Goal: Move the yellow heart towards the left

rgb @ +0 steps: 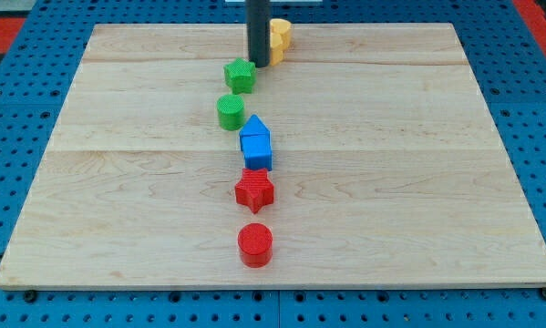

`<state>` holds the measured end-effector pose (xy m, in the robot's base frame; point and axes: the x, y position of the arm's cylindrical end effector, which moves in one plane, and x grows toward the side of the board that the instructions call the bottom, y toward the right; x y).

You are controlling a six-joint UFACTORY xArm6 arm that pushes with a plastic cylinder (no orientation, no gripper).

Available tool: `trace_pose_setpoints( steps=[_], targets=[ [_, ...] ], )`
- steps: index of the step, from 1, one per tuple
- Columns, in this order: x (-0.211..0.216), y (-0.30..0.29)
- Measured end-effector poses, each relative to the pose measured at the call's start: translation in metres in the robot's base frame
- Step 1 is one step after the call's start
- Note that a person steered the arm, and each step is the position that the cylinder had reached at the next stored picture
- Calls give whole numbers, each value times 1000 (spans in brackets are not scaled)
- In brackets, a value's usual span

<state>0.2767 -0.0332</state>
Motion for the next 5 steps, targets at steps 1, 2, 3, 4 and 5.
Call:
trace_pose_setpoints(
  steps=[1,2,3,4,5],
  targets=[
    [0,15],
    [0,34],
    [0,59],
    [1,89],
    [-5,118]
  ],
)
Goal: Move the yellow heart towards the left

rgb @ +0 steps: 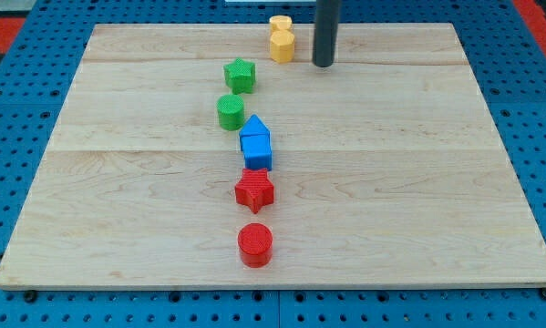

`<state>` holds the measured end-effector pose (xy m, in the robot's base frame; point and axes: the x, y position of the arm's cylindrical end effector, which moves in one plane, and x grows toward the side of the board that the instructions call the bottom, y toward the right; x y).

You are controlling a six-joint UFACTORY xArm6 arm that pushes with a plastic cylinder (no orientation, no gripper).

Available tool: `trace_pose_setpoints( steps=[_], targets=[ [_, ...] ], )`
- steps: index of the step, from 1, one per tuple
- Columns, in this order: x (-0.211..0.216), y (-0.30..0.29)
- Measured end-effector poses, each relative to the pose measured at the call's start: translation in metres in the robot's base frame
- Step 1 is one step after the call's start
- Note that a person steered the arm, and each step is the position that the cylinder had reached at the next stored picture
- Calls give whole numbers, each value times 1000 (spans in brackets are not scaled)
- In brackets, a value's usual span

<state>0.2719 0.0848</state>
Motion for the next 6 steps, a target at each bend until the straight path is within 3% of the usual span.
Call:
trace_pose_setpoints(
  steps=[1,2,6],
  targets=[
    [-44,30],
    [-80,24],
    [-78,-71]
  ],
)
